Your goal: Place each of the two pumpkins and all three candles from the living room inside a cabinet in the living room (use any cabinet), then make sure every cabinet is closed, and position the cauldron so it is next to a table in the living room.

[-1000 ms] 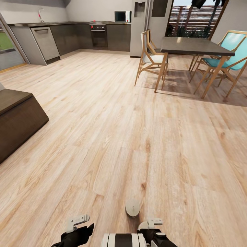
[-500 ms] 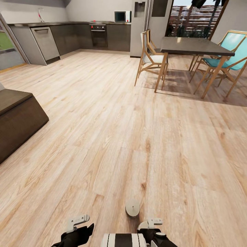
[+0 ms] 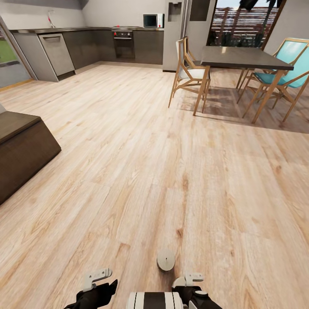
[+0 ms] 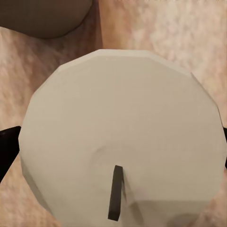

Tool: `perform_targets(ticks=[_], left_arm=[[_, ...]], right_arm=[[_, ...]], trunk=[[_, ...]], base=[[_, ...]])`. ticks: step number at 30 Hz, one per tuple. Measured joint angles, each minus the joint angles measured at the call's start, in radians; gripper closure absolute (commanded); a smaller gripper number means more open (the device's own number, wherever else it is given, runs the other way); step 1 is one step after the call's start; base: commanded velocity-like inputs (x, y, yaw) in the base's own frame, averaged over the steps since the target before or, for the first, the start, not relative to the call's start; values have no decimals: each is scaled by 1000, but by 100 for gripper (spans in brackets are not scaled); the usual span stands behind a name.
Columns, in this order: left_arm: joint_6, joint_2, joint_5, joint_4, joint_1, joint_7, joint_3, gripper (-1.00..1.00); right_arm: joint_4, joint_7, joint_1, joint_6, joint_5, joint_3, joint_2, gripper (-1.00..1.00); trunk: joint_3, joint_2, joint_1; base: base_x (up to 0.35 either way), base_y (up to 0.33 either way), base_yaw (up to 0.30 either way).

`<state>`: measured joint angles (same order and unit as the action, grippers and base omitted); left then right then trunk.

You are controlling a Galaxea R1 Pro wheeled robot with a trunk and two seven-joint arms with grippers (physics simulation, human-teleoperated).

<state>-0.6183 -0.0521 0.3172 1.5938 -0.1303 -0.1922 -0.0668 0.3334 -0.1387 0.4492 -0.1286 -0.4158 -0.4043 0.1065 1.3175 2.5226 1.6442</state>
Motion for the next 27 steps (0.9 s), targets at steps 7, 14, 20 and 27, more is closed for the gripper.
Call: perform_targets(ticks=[7,14,20,27], left_arm=[[-1,0,0,0,0,0,0,-100],[-1,0,-1,0,0,0,0,-100],[-2,0,0,0,0,0,0,-100],[-2,0,0,0,0,0,0,-100]], right_arm=[[0,0,0,0,1,0,0,100],[1,0,0,0,1,0,-1,100],[0,-1,0,0,1,4,-2,100],[-1,-2,0,-4,4,104,-13,100]], trunk=[[-8,0,-1],[-35,-2,-4],[-58,-3,-7],[-85,-5,-10]], base=[[0,0,0],[0,0,0],[0,0,0],[0,0,0]])
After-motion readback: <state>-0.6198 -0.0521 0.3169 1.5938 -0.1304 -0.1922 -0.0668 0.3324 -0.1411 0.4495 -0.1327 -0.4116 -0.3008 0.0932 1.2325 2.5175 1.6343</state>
